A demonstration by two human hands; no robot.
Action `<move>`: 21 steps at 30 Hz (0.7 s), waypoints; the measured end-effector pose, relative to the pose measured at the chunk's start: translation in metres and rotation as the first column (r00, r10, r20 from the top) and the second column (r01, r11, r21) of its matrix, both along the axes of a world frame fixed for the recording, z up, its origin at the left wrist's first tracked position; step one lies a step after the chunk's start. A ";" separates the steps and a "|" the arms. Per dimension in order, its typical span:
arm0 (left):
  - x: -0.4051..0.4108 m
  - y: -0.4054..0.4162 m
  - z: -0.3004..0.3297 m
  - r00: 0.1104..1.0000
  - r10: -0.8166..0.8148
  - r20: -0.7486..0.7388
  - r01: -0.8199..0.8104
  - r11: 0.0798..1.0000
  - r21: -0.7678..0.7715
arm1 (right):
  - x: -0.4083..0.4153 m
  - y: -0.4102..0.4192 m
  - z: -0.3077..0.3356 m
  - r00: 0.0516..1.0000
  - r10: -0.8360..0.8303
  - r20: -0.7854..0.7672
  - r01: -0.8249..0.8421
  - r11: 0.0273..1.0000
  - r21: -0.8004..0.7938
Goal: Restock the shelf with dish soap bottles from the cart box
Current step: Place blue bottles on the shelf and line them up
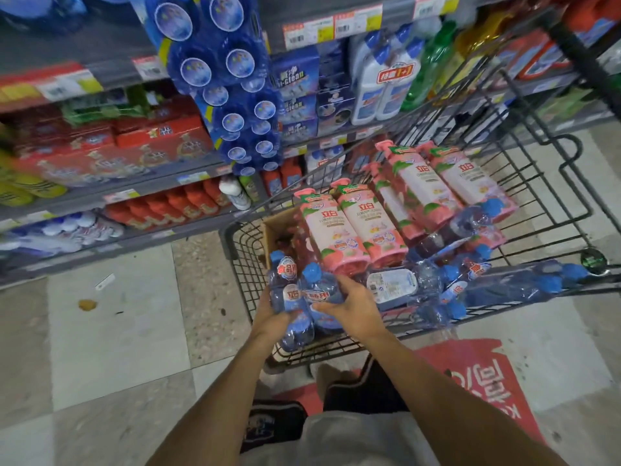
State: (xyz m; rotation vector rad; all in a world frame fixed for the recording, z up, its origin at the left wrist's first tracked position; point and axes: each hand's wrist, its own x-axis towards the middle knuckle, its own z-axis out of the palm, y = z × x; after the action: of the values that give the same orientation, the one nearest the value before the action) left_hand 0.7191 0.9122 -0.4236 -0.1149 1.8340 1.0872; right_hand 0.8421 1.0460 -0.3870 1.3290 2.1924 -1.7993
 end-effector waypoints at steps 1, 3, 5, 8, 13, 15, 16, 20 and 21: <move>-0.003 -0.006 0.004 0.999 0.040 0.016 -0.041 0.999 0.034 | -0.003 -0.002 0.000 1.000 -0.008 -0.019 0.007 1.000 -0.025; -0.011 -0.016 0.013 0.995 0.095 0.034 -0.098 0.990 0.102 | -0.011 -0.005 0.002 1.000 -0.015 -0.025 0.013 0.998 -0.059; -0.023 -0.028 0.026 0.993 0.113 0.032 -0.117 0.979 0.166 | -0.019 -0.006 0.004 0.999 -0.028 -0.032 0.025 0.996 -0.086; -0.045 -0.048 0.051 0.990 0.130 0.059 -0.141 0.951 0.276 | -0.036 -0.011 0.012 0.997 -0.060 -0.050 0.054 0.991 -0.123; -0.088 -0.099 0.101 0.977 0.167 0.132 -0.210 0.863 0.459 | -0.081 -0.038 0.049 0.989 -0.030 -0.146 0.010 0.991 -0.135; -0.105 -0.123 0.118 0.975 0.193 0.113 -0.223 0.832 0.508 | -0.102 -0.056 0.071 0.981 -0.005 -0.196 -0.026 0.988 -0.151; -0.114 -0.137 0.126 0.974 0.209 0.090 -0.224 0.818 0.530 | -0.113 -0.068 0.085 0.976 0.014 -0.219 -0.047 0.988 -0.144; -0.149 -0.198 0.165 0.969 0.246 -0.026 -0.180 0.775 0.606 | -0.166 -0.126 0.136 0.941 0.070 -0.331 -0.117 0.985 -0.123; -0.158 -0.215 0.175 0.966 0.251 -0.056 -0.163 0.767 0.620 | -0.179 -0.142 0.147 0.931 0.083 -0.357 -0.135 0.983 -0.125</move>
State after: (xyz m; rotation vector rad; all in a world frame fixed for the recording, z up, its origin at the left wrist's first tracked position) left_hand 0.5610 0.6977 -0.2486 0.1509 1.5138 1.8438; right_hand 0.6634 0.9038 -0.2398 0.8944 2.1770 -2.2484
